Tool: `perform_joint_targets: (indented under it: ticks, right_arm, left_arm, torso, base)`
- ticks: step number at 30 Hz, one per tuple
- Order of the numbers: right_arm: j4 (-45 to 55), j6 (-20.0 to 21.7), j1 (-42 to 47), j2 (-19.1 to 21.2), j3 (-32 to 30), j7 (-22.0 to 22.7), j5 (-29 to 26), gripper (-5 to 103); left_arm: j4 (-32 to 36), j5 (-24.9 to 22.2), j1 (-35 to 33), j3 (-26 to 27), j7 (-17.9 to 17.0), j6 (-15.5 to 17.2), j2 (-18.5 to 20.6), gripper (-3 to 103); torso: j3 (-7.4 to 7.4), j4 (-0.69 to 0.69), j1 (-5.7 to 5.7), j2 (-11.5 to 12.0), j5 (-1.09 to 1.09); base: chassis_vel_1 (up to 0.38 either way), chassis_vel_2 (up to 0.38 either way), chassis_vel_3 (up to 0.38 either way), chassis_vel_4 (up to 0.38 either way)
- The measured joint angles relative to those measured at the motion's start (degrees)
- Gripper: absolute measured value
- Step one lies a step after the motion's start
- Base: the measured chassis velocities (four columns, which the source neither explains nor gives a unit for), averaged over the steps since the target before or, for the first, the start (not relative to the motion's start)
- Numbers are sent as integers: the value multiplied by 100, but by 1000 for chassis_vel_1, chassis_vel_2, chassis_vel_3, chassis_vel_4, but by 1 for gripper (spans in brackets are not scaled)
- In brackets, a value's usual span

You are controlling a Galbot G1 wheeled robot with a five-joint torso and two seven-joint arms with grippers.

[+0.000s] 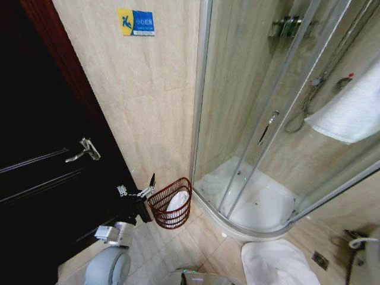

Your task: Discard the used towel into the hamper.

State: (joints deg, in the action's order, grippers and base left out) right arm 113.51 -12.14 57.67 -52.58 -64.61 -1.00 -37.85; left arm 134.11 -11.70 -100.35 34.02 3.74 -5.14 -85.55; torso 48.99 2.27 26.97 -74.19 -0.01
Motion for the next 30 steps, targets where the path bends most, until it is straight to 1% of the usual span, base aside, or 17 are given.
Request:
perform_joint_targets:
  ticks: [1,2,4,5,6,7,9,11,13,15,17,18,21,23,26,27,30]
  right_arm:
    - [47,-81,141,-138,-17,32,75,100]
    - [47,-81,141,-138,-17,32,75,100]
    - [73,-167,159,-350,133,165,364,100]
    - [73,-167,159,-350,133,165,364,100]
    - [49,-194,31,-396,270,241,534,100]
    - [40,-180,-120,-392,364,295,649,100]
    - [39,-102,-303,-345,440,348,696,100]
    - [-71,26,-850,-165,632,439,715,100]
    - [-262,144,-1467,-24,820,521,743,100]
    - [-308,216,-1669,31,868,563,740,100]
    - [-396,394,-2091,264,940,640,629,100]
    - [-396,394,-2091,264,940,640,629,100]
    - [-486,630,-2410,702,943,665,374,100]
    - [-484,708,-2472,808,941,679,288,100]
    - [-414,1008,-2638,1134,928,746,38,100]
    - [-414,1008,-2638,1134,928,746,38,100]
    - [-488,1190,-2881,1394,1040,755,-107,100]
  left_arm:
    - [0,0,0,1,0,0,0,100]
    - [0,0,0,1,0,0,0,100]
    - [0,0,0,0,0,0,1,100]
    - [0,0,0,0,0,0,1,100]
    - [0,0,0,0,0,0,1,100]
    - [0,0,0,0,0,0,1,100]
    - [0,0,0,1,0,0,0,100]
    - [0,0,0,1,0,0,0,100]
    - [0,0,0,0,0,0,0,100]
    - [0,0,0,0,0,0,1,100]
    - [0,0,0,0,0,0,0,100]
    - [0,0,0,0,0,0,0,100]
    - [0,0,0,0,0,0,0,100]
    - [0,0,0,0,0,0,1,100]
    - [0,0,0,0,0,0,1,100]
    - [0,0,0,0,0,0,1,100]
    - [0,0,0,0,0,0,1,100]
  torso:
    - [0,-2,0,0,1]
    - [0,-2,0,0,1]
    - [0,-5,0,0,0]
    - [0,-5,0,0,0]
    - [0,-3,0,0,2]
    - [0,2,0,0,2]
    - [0,2,0,0,1]
    - [0,1,0,0,-4]
    - [0,2,0,0,1]
    - [1,3,1,0,2]
    - [0,1,1,0,-3]
    - [0,1,1,0,-3]
    - [0,-3,1,0,1]
    - [0,-3,1,0,2]
    - [0,-2,0,0,2]
    - [0,-2,0,0,2]
    - [0,-1,0,-1,1]
  base:
    - [0,0,0,0]
    - [0,0,0,0]
    - [0,0,0,0]
    - [0,0,0,0]
    - [0,0,0,0]
    - [0,0,0,0]
    - [0,0,0,0]
    - [0,0,0,0]
    - [0,0,0,0]
    - [0,0,0,0]
    - [0,0,0,0]
    - [0,0,0,0]
    - [0,0,0,0]
    - [0,0,0,0]
    - [0,0,0,0]
    - [0,0,0,0]
    - [0,0,0,0]
